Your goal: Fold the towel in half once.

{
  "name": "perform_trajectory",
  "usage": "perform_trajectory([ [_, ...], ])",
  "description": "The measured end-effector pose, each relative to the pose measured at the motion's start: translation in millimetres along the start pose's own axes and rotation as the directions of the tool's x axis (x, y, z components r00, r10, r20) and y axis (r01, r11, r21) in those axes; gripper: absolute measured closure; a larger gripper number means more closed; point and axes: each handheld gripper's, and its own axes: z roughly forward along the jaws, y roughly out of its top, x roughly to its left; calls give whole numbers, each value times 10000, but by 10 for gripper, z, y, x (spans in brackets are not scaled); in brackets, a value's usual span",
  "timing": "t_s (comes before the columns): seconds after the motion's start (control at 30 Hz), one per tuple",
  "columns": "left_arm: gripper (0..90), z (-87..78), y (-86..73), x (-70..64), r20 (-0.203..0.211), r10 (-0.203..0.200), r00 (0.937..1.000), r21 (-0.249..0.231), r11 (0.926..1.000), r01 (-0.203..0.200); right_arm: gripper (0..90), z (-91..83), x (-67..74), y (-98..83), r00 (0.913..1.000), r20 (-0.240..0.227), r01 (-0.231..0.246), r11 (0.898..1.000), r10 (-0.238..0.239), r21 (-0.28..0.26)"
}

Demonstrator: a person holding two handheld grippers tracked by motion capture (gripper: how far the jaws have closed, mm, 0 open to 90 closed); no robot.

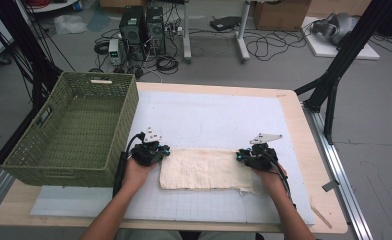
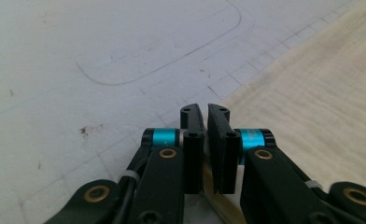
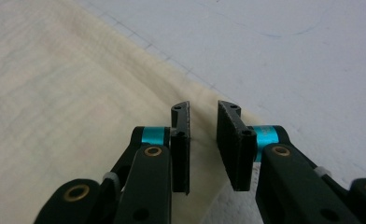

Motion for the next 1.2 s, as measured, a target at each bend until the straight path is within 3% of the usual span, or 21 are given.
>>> perform_trajectory([
  [0.1,631,-61,6,57,-97,-544,9985,-554,9970,538,697,-66,-23,4,9999,-9,-119,9996,118,-244],
  [0.2,545,-88,3,126,204,-1213,9924,-1074,9866,1228,639,-136,-101,23,9986,13,-530,9907,536,-1255],
  [0.23,514,-77,-2,140,314,-1400,9896,-1062,9841,1426,624,-132,-130,23,9978,98,-632,9884,652,-1381],
  [0.3,503,-32,-13,146,696,-1534,9857,-903,9831,1594,582,-81,-187,-7,9954,109,-930,9896,948,-1101],
  [0.4,501,49,-28,114,992,-1415,9850,-493,9879,1469,572,1,-210,-25,9953,-115,-968,9922,961,-780],
  [0.53,566,91,-25,88,1050,-1159,9877,-201,9927,1186,603,57,-206,-33,9968,-96,-798,9956,794,-491],
  [0.6,708,99,-19,46,825,-871,9928,-130,9960,884,683,53,-212,-41,9965,-156,-829,9954,823,-472],
  [0.63,782,101,-16,37,857,-736,9936,-93,9972,746,750,50,-217,-42,9954,-388,-898,9950,882,-435],
  [0.67,845,104,-11,36,842,-721,9938,-76,9973,730,787,48,-207,-42,9948,-330,-974,9943,960,-433],
  [0.7,854,104,-6,47,863,-750,9934,-62,9971,759,837,42,-201,-37,9938,-584,-970,9946,948,-373],
  [0.8,859,101,20,103,642,-1043,9925,-523,9928,1077,849,33,-158,-11,9973,-299,-675,9970,664,-373],
  [0.87,860,109,66,157,625,-1199,9908,-562,9908,1234,851,16,-154,10,9981,-97,-607,9961,602,-636],
  [0.97,860,143,162,207,472,-1175,9920,-710,9902,1206,851,18,-165,83,9987,162,-476,9956,490,-809],
  [1.0,860,149,174,226,417,-1185,9921,-1008,9874,1222,851,29,-178,112,9983,236,-505,9951,527,-854],
  [1.1,859,208,225,306,411,-1347,9900,-875,9866,1378,851,92,-232,200,9963,477,-657,9916,713,-1110],
  [1.2,859,236,288,362,312,-1302,9910,-1204,9838,1331,850,178,-272,268,9956,682,-582,9936,649,-966],
])
